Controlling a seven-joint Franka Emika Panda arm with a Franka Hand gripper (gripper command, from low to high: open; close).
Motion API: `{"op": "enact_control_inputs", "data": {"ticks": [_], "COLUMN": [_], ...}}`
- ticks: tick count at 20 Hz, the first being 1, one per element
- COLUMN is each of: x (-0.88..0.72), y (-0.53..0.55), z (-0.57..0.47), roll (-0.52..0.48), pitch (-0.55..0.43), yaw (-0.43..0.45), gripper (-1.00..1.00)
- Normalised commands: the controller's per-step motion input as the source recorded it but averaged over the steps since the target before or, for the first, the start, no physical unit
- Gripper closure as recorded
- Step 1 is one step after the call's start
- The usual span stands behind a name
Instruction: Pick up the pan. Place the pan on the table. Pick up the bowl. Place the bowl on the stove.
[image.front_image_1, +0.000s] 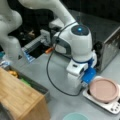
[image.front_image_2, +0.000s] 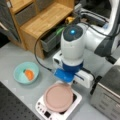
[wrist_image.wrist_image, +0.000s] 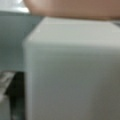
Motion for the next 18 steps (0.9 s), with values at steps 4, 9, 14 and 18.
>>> {"op": "enact_control_inputs", "data": {"ticks": [4,9,14,18], "x": [-0.05,-0.01,-0.02,-0.15], "y": [-0.05,-0.08,-0.06,-0.08], "z": [0.19,0.12,0.09,0.15], "roll": [-0.104,-0.106,-0.089,-0.076], "pitch": [-0.003,0.021,0.014,0.006], "yaw": [-0.001,0.015,0.041,0.063], "gripper": [1.00,1.00,1.00,1.00]}}
